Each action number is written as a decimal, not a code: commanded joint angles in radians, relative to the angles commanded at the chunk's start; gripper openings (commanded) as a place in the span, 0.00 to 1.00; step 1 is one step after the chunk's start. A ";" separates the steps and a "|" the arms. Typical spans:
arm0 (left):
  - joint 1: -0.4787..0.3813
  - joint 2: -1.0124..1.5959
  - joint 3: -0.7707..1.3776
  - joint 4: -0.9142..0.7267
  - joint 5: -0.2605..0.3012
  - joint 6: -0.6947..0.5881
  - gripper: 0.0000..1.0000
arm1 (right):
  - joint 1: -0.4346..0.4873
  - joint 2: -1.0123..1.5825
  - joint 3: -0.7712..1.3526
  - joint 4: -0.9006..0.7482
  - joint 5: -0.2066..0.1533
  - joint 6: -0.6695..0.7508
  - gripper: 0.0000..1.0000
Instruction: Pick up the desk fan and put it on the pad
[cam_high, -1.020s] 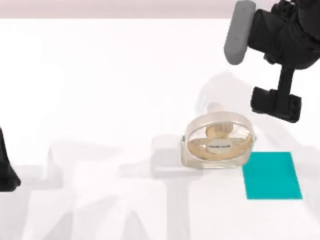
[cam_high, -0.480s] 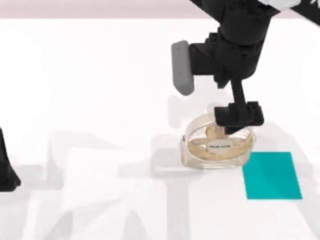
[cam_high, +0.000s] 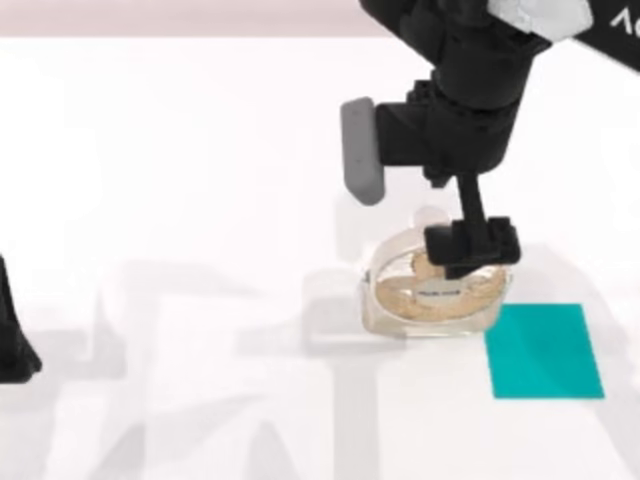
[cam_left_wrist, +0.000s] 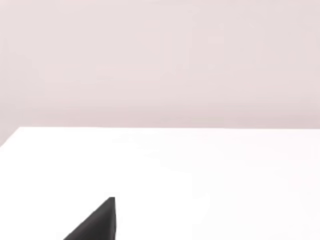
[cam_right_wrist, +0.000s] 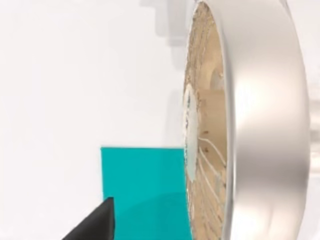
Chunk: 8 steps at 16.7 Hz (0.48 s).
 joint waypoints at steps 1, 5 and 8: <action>0.000 0.000 0.000 0.000 0.000 0.000 1.00 | 0.000 -0.003 -0.038 0.032 0.000 0.001 1.00; 0.000 0.000 0.000 0.000 0.000 0.000 1.00 | 0.002 -0.011 -0.149 0.135 0.000 0.002 1.00; 0.000 0.000 0.000 0.000 0.000 0.000 1.00 | 0.003 -0.011 -0.152 0.137 0.000 0.002 1.00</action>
